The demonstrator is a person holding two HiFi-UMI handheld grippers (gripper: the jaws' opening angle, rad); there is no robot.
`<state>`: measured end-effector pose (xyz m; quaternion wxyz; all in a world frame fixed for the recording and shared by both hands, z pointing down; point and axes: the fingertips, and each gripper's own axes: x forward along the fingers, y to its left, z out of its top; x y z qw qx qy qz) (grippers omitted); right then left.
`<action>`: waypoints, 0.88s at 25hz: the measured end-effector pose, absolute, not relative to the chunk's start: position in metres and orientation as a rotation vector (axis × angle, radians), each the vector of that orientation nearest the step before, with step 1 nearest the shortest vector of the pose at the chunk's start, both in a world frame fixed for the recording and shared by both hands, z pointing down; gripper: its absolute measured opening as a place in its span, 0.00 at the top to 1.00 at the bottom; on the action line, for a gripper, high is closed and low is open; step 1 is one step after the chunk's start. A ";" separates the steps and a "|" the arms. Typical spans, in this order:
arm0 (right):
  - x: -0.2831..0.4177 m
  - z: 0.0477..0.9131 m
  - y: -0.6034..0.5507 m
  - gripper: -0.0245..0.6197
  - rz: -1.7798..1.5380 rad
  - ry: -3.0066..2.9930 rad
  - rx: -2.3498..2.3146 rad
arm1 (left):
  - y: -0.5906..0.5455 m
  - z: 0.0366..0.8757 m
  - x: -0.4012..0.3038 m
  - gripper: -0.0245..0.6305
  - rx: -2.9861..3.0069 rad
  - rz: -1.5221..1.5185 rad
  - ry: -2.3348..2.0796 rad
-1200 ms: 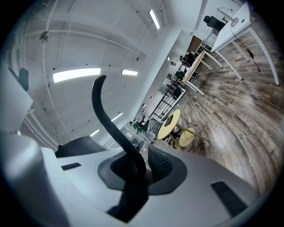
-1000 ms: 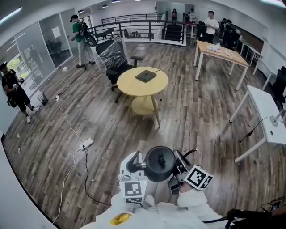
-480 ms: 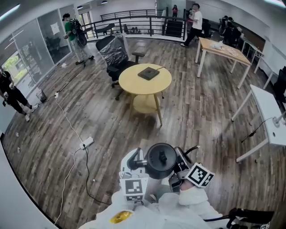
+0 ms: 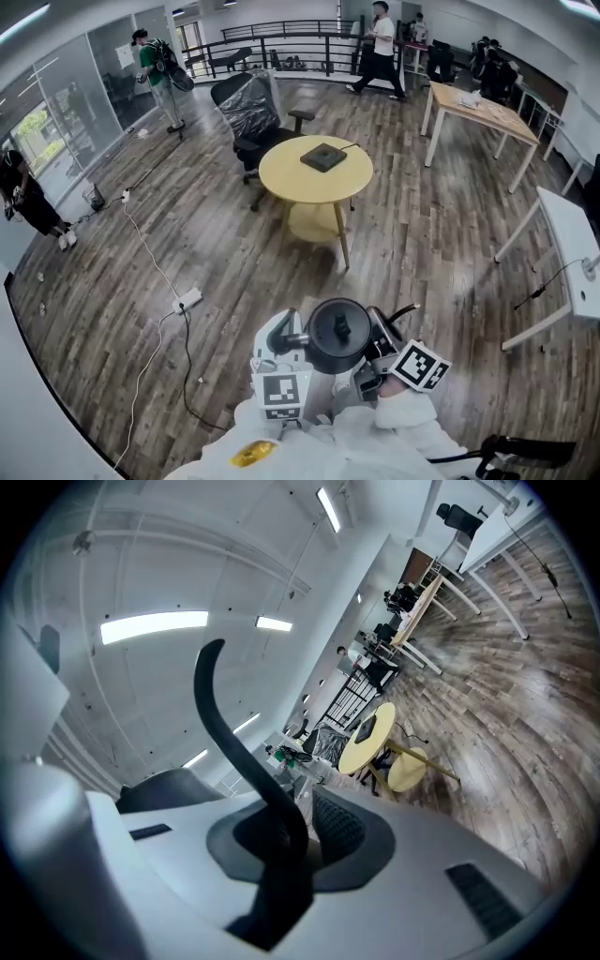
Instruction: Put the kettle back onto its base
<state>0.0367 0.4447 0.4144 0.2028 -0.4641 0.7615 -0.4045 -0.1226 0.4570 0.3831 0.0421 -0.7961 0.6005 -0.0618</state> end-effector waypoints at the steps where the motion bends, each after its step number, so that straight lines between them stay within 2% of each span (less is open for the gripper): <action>1: 0.036 0.415 0.439 0.86 -1.131 2.130 -1.290 | 0.451 0.384 -0.123 0.96 -2.435 -0.191 1.842; 12: 0.042 0.423 0.367 0.86 -1.168 2.132 -1.283 | 0.380 0.391 -0.116 0.96 -2.443 -0.220 1.858; 22: 0.070 0.423 0.258 0.86 -1.191 2.149 -1.283 | 0.274 0.392 -0.088 0.96 -2.435 -0.229 1.892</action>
